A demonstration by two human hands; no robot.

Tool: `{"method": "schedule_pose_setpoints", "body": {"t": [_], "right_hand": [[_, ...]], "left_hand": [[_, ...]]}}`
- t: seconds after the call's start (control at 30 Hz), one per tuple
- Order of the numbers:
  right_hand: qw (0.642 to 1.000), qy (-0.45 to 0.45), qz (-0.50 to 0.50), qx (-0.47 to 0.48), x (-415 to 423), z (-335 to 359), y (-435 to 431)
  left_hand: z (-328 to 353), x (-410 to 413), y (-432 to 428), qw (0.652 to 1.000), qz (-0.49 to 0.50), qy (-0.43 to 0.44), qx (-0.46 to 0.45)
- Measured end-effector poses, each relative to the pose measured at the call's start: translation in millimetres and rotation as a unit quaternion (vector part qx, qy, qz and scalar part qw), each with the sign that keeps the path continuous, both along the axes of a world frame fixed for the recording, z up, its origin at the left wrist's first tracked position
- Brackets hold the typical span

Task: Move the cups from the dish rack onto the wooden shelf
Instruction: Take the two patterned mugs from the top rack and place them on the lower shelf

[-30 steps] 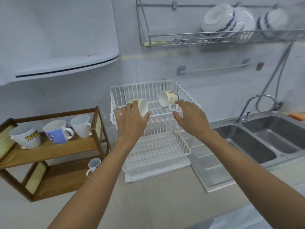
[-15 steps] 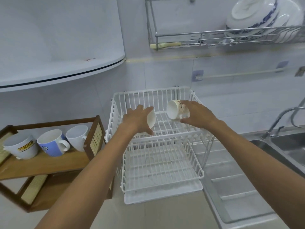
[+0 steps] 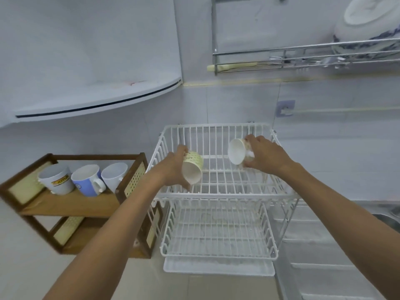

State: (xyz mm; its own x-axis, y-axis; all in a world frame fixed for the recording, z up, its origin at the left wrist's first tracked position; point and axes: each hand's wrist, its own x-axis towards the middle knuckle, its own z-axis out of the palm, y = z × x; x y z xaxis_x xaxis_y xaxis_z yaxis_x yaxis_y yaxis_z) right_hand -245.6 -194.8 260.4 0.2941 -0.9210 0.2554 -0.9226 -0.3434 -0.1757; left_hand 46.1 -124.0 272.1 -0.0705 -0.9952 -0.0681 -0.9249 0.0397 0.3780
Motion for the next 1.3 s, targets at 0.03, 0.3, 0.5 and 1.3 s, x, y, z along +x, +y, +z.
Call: {"method": "schedule_pose_setpoints", "body": {"t": [0.03, 0.3, 0.5, 1.3], "right_hand": [[1.000, -0.002, 0.003, -0.006, -1.6, 0.3, -2.3], [0.998, 0.001, 0.035, -0.055, -6.8, -2.6, -3.8], [0.996, 0.030, 0.000, -0.079, -8.8, 3.7, -0.7], [0.808, -0.584, 0.005, 0.075, 87.7, 56.1, 107.6]], "left_hand": [[-0.4, 2.9, 3.1, 1.000, 0.016, -0.009, 0.005], [-8.6, 2.2, 19.9, 0.995, 0.093, -0.034, 0.008], [-9.6, -0.9, 22.6, 0.996, 0.086, -0.020, 0.007], [41.6, 107.9, 111.8, 0.804, 0.123, 0.570, -0.119]]}}
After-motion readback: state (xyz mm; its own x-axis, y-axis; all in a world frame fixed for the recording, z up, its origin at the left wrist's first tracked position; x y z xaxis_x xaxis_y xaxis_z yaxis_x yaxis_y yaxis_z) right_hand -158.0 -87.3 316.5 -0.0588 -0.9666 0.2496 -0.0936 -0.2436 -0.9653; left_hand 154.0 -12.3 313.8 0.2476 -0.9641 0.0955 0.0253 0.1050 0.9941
